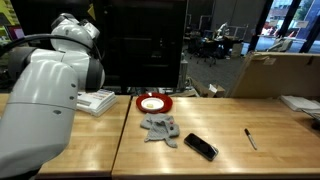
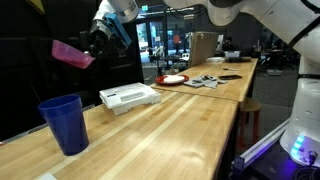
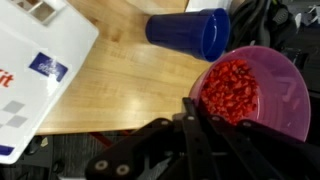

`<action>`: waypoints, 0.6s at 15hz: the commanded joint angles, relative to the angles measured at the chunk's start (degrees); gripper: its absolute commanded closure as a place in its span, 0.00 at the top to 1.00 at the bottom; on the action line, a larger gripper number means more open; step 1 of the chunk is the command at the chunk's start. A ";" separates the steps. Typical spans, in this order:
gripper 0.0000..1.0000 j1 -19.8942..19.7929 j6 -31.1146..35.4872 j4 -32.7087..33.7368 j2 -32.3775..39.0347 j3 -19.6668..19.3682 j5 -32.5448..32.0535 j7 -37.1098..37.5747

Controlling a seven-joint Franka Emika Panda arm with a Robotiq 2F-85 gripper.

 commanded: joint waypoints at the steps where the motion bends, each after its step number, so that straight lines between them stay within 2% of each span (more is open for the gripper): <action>1: 0.01 0.32 0.30 -3.13 -2.05 2.14 3.94 3.69; 5: 0.01 0.85 5.32 -9.41 -4.43 3.84 8.04 6.80; 9: 0.01 0.55 16.18 -21.42 -8.84 5.36 13.23 8.44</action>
